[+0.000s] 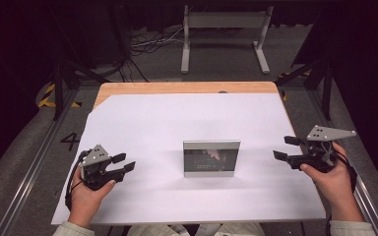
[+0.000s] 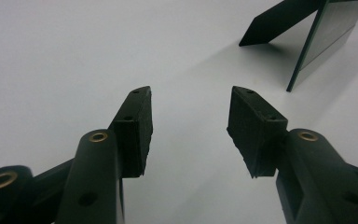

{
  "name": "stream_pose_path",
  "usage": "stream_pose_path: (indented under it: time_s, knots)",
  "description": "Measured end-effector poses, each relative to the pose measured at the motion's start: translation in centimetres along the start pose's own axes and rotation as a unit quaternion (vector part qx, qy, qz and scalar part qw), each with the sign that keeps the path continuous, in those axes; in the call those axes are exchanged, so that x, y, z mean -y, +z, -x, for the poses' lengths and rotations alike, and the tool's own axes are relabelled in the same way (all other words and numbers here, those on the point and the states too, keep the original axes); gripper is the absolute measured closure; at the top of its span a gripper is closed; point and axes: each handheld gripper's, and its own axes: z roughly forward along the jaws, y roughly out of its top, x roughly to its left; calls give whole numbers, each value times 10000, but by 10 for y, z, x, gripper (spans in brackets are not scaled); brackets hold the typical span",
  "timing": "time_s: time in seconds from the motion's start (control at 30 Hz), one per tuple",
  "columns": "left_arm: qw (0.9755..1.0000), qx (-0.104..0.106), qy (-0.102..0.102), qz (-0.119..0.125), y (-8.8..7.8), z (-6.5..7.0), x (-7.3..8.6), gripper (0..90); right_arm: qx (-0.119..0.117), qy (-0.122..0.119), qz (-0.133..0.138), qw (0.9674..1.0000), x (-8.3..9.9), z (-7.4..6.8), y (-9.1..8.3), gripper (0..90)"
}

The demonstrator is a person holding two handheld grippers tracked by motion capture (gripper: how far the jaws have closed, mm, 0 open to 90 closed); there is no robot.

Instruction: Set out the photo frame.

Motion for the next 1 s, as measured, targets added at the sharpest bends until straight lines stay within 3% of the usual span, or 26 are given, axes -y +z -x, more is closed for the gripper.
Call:
stream_pose_path:
  time_s: [0.07,0.1,0.17,0.23,0.5,0.8,1.0]
  knots:
    - [10000,-36,12,19,1,0,1,500,7,145,107,9998,12,2,6,276]
    - [10000,-34,0,12,2,-1,1,498,1,204,32,9998,17,3,10,269]
    - [10000,-44,-46,17,3,0,2,496,36,215,-137,9997,25,5,17,271]
    - [10000,-49,0,28,4,-1,3,496,-3,269,-155,9995,33,6,24,268]
    - [10000,22,-18,-40,12,-1,7,489,214,296,-265,9990,53,-1,47,254]
    - [9996,129,-110,-220,17,-2,8,464,159,330,-459,9983,59,-6,59,238]
    - [9997,116,-111,-197,17,-3,8,457,142,254,-530,9982,59,-10,62,236]
